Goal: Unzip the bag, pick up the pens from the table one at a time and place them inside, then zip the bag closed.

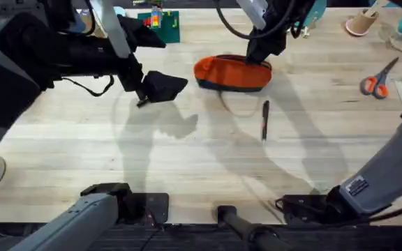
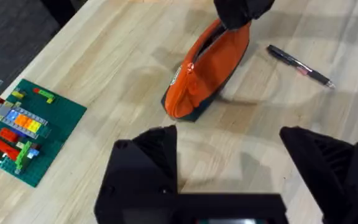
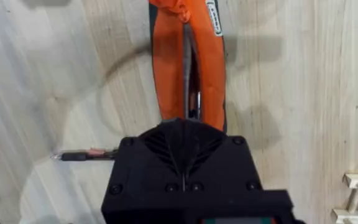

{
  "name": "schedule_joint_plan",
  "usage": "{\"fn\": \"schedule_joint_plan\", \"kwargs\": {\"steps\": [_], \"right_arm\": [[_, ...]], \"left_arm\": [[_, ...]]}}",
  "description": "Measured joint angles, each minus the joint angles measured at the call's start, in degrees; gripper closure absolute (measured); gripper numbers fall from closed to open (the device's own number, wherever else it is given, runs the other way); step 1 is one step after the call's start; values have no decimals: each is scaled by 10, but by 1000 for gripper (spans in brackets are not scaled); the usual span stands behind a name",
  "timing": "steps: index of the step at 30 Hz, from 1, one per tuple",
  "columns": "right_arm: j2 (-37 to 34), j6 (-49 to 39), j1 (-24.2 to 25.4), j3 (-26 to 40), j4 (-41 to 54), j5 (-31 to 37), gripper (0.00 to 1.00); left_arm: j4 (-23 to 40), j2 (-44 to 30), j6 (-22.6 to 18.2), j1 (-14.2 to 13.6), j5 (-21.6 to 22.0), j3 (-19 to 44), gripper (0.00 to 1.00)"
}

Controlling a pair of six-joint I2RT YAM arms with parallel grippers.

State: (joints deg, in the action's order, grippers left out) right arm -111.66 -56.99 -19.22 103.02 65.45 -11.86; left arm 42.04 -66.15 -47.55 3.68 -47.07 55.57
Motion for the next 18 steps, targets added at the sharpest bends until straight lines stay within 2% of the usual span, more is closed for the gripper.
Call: {"fn": "schedule_joint_plan", "kwargs": {"steps": [18], "right_arm": [[-39, 26, -2, 0, -43, -2, 969]], "left_arm": [[0, 0, 0, 0, 0, 0, 7]]}}
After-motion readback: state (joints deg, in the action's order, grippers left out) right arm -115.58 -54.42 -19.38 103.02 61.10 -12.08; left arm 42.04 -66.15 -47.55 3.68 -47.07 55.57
